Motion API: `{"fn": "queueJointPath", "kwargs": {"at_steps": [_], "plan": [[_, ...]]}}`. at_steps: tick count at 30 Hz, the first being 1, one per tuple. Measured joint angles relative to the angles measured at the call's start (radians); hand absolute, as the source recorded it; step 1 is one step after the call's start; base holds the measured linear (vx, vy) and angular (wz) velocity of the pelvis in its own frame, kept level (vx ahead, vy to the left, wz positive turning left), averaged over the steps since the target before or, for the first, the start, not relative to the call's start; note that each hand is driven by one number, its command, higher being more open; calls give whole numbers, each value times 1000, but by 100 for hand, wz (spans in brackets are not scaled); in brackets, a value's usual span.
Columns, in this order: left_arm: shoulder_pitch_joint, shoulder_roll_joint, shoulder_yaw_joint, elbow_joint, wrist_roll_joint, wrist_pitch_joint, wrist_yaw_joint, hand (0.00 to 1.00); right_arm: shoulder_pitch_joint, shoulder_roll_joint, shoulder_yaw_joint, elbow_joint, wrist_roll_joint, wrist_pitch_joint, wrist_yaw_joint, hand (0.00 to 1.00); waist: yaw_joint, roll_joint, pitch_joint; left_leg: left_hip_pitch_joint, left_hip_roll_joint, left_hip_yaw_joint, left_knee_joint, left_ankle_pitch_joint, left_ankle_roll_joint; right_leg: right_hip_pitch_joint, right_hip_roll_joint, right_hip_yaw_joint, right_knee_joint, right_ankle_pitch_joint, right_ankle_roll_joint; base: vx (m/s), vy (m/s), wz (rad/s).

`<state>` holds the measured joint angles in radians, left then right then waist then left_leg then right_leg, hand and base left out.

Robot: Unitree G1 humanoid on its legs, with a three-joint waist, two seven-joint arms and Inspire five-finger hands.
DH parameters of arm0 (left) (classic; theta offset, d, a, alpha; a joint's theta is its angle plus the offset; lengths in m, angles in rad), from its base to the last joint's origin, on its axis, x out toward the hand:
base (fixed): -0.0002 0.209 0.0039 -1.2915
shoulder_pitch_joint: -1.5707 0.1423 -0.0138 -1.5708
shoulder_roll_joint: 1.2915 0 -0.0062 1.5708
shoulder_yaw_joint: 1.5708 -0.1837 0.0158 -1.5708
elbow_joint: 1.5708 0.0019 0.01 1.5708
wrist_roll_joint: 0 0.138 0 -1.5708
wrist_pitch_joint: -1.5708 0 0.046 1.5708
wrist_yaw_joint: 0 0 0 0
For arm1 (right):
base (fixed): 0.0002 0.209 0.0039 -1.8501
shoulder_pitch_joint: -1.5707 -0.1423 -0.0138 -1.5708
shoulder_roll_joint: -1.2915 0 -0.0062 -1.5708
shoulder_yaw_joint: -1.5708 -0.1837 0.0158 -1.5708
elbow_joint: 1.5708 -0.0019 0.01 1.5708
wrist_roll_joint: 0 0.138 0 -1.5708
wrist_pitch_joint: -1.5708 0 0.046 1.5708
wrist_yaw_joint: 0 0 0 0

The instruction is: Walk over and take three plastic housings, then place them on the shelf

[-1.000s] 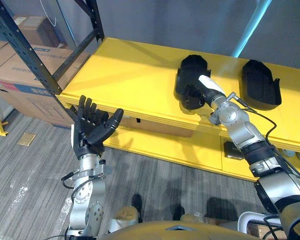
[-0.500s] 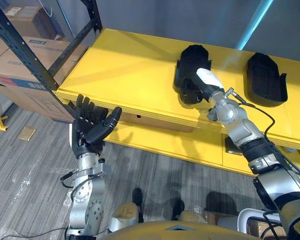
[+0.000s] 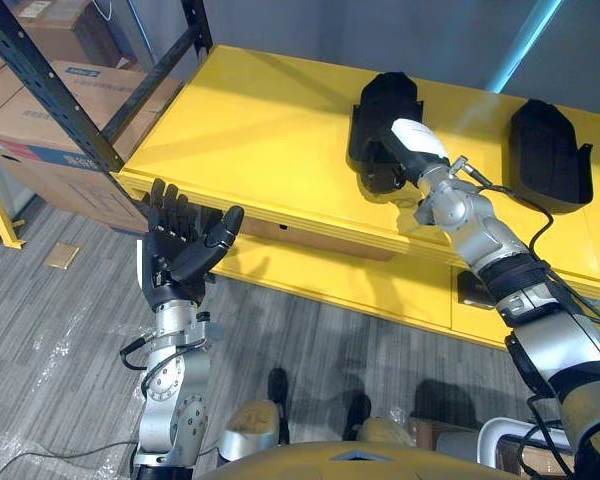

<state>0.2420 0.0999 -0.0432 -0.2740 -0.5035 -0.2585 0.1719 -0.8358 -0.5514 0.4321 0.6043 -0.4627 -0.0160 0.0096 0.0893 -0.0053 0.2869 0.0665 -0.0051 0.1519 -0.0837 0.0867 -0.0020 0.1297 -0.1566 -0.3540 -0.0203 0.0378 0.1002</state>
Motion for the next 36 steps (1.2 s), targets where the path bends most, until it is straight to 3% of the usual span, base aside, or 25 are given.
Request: {"fn": "queueJointPath", "kwargs": {"at_steps": [11, 19, 20, 26, 36], "plan": [[-6, 24, -38, 48, 0, 0, -1, 100, -6, -3, -4, 13, 0, 9, -16, 0, 14, 0, 0, 0, 6, 5, 0, 2, -1, -2, 5, 4, 1, -2, -3, 2, 1, 0], [-6, 22, -38, 47, 0, 0, -2, 100, 2, -3, -15, 8, 0, 15, 23, 0, 10, 4, 1, 15, 5, 14, 0, -3, -8, 8, 3, 7, 4, -4, -5, 0, 0, -2], [-6, 22, -38, 47, 0, 0, -2, 100, 3, -3, -17, 4, 0, 19, 29, 100, 10, 4, 1, 16, 5, 14, 0, -3, -8, 9, 3, 8, 4, -4, -5, 0, 0, 0], [-5, 21, -37, 42, 0, 0, -2, 100, 82, -3, -63, -104, -1, 71, 55, 100, 7, 4, 1, 21, 5, 20, 0, -2, -7, 11, 3, 13, 4, -4, -5, 6, 5, -1], [-2, 22, -34, 32, 0, 1, -10, 100, 194, -3, -70, -218, -3, 60, 43, 100, -13, 9, -3, 29, 9, 34, 0, -3, -8, 11, 7, 30, 2, -4, -5, 6, 8, -4]]}}
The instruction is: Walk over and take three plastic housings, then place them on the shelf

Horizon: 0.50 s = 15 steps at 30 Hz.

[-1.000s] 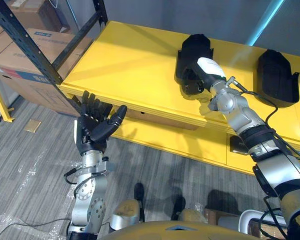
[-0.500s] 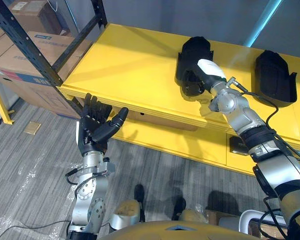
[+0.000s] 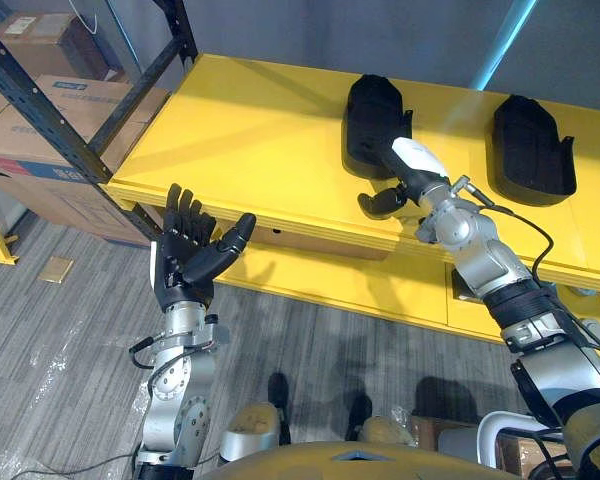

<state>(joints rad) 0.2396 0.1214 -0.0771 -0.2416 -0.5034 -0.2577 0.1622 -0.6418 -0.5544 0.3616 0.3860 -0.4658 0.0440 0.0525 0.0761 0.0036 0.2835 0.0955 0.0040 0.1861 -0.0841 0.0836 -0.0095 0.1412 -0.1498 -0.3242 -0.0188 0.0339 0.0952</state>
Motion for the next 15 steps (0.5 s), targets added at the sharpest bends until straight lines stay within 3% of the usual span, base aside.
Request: {"fn": "queueJointPath", "kwargs": {"at_steps": [11, 15], "plan": [[5, 3, 0, 1, 2, 0, -23, 100, 10, 0, -25, -14, 0, -81, -137, 100, 1, 6, -33, -2, 4, -1, 0, 0, 0, 1, 5, 1, -5, 0, 0, 0, 0, 0], [6, 9, -1, 3, 2, -1, -36, 100, 56, 0, -71, -132, 17, -80, -210, 100, -1, 5, -47, -2, 6, 0, 0, 0, 0, 1, 8, 1, -7, 0, 0, 0, 0, 0]]}}
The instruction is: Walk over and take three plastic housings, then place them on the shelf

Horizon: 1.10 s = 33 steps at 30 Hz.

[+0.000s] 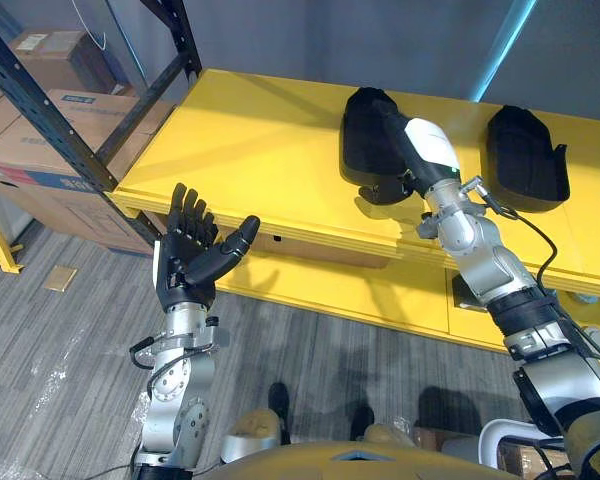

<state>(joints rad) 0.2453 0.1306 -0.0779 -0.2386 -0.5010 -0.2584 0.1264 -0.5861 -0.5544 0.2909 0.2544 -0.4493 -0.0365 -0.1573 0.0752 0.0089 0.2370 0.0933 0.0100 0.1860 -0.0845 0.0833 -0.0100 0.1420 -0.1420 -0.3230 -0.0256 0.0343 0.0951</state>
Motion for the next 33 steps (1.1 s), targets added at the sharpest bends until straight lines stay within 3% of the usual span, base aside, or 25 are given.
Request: {"fn": "queueJointPath", "kwargs": {"at_steps": [4, 6, 8, 14, 22, 27, 33], "plan": [[0, 6, -4, 0, 1, -1, -3, 100, 69, 23, -106, -169, 188, -25, -84, 100, -2, 1, -5, -1, 0, 3, 0, 0, 0, 0, 1, 1, -4, 0, 0, 0, 0, 0], [1, 8, 2, -3, 1, -1, -2, 100, 172, 96, -230, -342, 330, -99, -120, 100, -5, 0, -18, -2, 1, 6, 0, -2, -1, 0, 3, 2, -10, 1, 1, 0, 0, 0], [2, 8, 20, -16, 1, -1, -3, 100, 240, 139, -283, -459, 359, -135, -139, 100, -21, -3, -28, -2, 2, 12, 0, -6, -3, -2, 4, 9, -11, 1, 1, 3, 1, -11], [40, 4, 95, -153, -5, -14, -25, 100, 492, 233, -464, -659, 502, -236, -102, 100, -67, -19, -73, 20, 9, 80, 0, -28, -7, -16, 8, 78, -10, 3, 3, 34, 15, -31], [37, -14, 135, -218, -22, -47, -19, 100, 617, 288, -584, -692, 566, -233, -15, 100, -136, -14, -85, 36, 21, 155, -4, -57, -22, -43, 21, 156, -12, 5, 14, -3, 15, -31], [34, -16, 134, -221, -21, -47, -1, 100, 623, 288, -577, -692, 634, -196, 97, 100, -138, -14, -86, 33, 26, 167, 0, -55, -19, -52, 25, 166, -12, 13, 5, 45, -7, -9], [28, -16, 134, -221, -19, -47, 16, 100, 621, 288, -495, -649, 753, -161, 149, 100, -133, -15, -86, 32, 24, 164, 0, -54, -17, -50, 24, 162, -13, 14, 5, 44, -3, 3]]}}
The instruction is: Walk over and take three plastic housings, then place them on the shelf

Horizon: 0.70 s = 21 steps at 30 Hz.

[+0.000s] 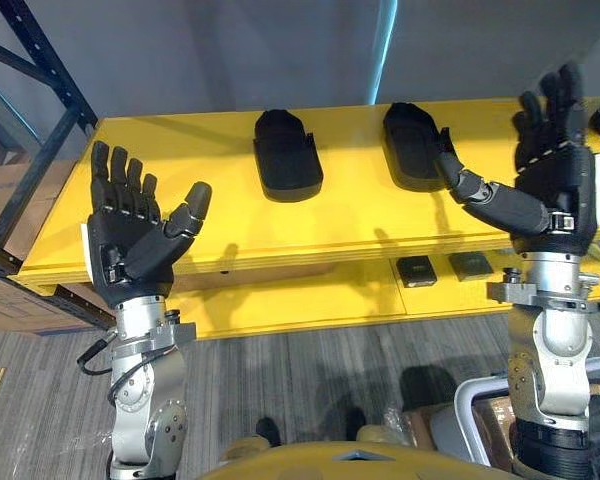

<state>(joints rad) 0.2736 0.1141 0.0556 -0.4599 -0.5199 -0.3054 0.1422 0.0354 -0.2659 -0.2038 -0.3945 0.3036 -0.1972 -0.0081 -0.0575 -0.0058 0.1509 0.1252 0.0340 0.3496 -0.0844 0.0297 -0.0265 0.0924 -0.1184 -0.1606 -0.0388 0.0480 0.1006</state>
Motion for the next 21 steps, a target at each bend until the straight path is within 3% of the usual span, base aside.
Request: {"fn": "queueJointPath", "kwargs": {"at_steps": [10, 21], "plan": [[-1, -9, -11, 32, 20, 2, 0, 100, 0, 70, 198, 211, 19, 90, 15, 100, 15, 3, -1, 3, -10, -57, -4, 5, 1, 33, -10, -58, -1, -1, 0, -22, 7, 15], [12, -36, -17, 32, 20, 2, 0, 100, -68, 89, 262, 339, 16, 99, -82, 100, 55, 18, -8, -46, -23, -121, -4, 31, 9, 17, -23, -122, 0, -1, -1, -17, 19, 18]]}}
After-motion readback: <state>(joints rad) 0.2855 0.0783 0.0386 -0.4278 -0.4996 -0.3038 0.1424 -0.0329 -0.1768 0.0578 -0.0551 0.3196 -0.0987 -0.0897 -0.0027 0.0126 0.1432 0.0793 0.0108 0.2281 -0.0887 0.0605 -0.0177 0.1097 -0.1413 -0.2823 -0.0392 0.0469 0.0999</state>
